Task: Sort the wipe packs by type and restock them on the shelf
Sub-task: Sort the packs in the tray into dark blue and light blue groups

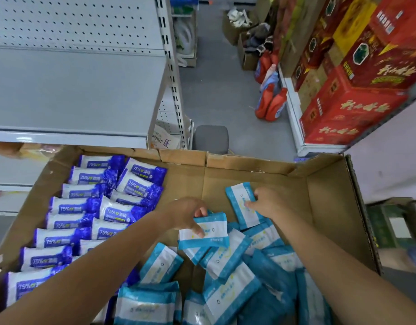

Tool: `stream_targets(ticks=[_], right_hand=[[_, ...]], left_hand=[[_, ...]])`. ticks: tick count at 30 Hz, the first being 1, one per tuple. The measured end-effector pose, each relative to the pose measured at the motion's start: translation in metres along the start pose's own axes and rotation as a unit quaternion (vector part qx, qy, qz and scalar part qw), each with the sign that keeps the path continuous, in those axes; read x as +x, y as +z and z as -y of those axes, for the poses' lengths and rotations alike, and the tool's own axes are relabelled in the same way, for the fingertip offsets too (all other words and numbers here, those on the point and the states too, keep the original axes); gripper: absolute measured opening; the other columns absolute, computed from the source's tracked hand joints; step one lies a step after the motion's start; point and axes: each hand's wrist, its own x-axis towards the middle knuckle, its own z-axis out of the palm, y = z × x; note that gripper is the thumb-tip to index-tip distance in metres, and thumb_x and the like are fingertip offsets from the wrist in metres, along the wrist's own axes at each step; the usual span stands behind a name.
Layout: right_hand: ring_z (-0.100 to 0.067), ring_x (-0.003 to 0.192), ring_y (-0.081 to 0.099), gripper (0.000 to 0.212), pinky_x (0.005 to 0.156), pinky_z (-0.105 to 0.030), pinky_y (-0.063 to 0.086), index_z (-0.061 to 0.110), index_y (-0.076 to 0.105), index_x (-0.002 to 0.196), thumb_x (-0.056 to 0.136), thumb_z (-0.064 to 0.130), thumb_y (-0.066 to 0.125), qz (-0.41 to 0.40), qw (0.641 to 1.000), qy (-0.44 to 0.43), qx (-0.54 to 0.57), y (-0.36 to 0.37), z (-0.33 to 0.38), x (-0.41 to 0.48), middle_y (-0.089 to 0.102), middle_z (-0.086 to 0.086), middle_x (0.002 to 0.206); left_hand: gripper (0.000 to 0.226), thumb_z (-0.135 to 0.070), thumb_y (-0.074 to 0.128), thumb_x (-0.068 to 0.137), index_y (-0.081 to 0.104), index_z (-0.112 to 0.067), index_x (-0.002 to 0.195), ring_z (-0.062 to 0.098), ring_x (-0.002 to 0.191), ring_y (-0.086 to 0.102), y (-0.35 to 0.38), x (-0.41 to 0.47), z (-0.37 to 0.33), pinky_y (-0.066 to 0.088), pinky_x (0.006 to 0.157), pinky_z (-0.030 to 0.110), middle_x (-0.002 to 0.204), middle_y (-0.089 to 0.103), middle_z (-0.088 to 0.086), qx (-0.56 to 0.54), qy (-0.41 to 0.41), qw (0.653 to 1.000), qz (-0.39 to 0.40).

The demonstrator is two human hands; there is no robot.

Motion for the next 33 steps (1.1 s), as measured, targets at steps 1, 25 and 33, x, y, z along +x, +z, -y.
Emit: stream_targets(ticks=[1, 25, 33], right_hand=[[-0.022, 0.089, 0.067, 0.02, 0.066, -0.029, 0.047, 0.018, 0.063, 0.089, 0.086, 0.034, 0.074, 0.005, 1.0, 0.009, 0.029, 0.006, -0.002, 0.006, 0.067, 0.0, 0.089], [-0.019, 0.104, 0.063, 0.042, 0.075, -0.03, 0.054, 0.032, 0.054, 0.136, 0.096, 0.02, 0.058, -0.093, 0.987, -0.085, -0.103, -0.052, -0.02, 0.07, 0.062, 0.0, 0.131], [-0.021, 0.116, 0.056, 0.039, 0.097, -0.037, 0.046, 0.03, 0.061, 0.125, 0.09, 0.015, 0.065, -0.175, 0.96, -0.164, -0.144, -0.049, -0.005, 0.05, 0.061, 0.003, 0.126]], left_hand=[[0.051, -0.036, 0.088, 0.071, 0.066, -0.02, 0.114, 0.012, 0.091, 0.056, -0.002, 0.001, 0.0, 0.042, 0.07, 0.021, 0.1, 0.059, -0.008, 0.001, -0.002, 1.0, 0.007], [0.035, -0.032, 0.058, 0.099, 0.056, -0.029, 0.134, 0.02, 0.116, 0.059, -0.055, 0.099, -0.029, 0.051, 0.091, 0.037, 0.129, 0.063, -0.002, 0.139, -0.05, 0.967, -0.209], [0.021, -0.027, 0.07, 0.09, 0.069, -0.022, 0.11, 0.019, 0.096, 0.064, -0.05, 0.064, -0.015, 0.052, 0.087, 0.037, 0.1, 0.066, -0.006, 0.043, 0.038, 0.98, -0.191]])
